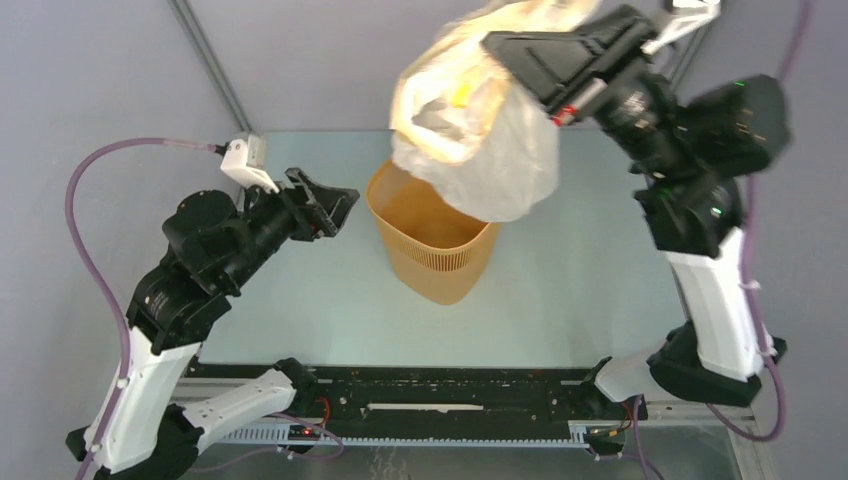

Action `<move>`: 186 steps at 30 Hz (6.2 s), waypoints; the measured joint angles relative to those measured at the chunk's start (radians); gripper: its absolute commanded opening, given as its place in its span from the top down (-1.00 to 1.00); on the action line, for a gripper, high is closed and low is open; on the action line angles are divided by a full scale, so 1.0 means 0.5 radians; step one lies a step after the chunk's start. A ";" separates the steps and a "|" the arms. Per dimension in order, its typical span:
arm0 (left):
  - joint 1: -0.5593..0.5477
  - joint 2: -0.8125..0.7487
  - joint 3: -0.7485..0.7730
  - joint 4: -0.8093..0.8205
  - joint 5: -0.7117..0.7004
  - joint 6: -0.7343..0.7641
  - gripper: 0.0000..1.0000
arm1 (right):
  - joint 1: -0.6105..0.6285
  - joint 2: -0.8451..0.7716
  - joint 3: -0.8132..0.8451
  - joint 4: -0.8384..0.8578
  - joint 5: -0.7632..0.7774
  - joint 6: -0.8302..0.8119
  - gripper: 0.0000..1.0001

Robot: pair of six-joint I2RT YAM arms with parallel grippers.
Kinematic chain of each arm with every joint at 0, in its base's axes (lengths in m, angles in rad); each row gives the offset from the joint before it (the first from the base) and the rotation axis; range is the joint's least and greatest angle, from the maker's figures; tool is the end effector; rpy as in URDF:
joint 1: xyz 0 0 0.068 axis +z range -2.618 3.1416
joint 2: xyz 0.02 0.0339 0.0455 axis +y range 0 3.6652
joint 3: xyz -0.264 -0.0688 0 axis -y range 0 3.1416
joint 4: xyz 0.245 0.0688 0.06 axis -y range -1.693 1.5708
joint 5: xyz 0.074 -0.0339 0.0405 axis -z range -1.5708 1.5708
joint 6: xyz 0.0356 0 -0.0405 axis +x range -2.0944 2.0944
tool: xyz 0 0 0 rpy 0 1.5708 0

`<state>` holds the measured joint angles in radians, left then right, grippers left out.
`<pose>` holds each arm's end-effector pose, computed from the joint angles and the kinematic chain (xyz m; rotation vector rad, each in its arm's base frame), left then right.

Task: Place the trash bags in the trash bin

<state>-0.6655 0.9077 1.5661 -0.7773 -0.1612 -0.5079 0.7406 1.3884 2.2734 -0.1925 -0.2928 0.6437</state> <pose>0.1002 -0.0714 0.5060 0.0126 1.7437 -0.7377 0.1141 0.1183 0.6697 -0.3459 0.9400 1.4068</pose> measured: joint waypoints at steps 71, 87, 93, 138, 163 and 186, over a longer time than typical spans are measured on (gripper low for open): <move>0.394 0.390 0.121 0.568 1.302 -0.278 -0.99 | -0.439 0.036 -0.970 -0.856 -0.244 0.442 0.95; 0.230 0.702 0.145 0.185 1.113 -0.230 0.72 | -0.447 0.027 -1.003 -0.894 -0.369 0.301 -0.15; 0.373 0.581 -0.082 0.416 1.167 -0.458 0.79 | -0.445 -0.063 -1.079 -1.025 -0.344 0.107 -0.55; 0.539 0.354 -0.563 0.957 1.498 -0.953 0.78 | 0.159 -0.506 -1.588 -0.967 0.681 -0.168 0.80; 0.671 0.208 -0.569 0.510 1.229 -0.714 0.99 | 0.282 -0.778 -1.373 -1.463 1.133 -0.462 -0.95; 0.671 0.177 -0.618 0.579 1.263 -0.751 0.99 | 0.747 0.416 -0.636 -1.207 1.479 -1.232 -0.92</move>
<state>-0.3302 0.9962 1.2572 -0.4877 0.4706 -0.8833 1.1141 1.5963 1.9553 -0.7959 0.4469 0.0277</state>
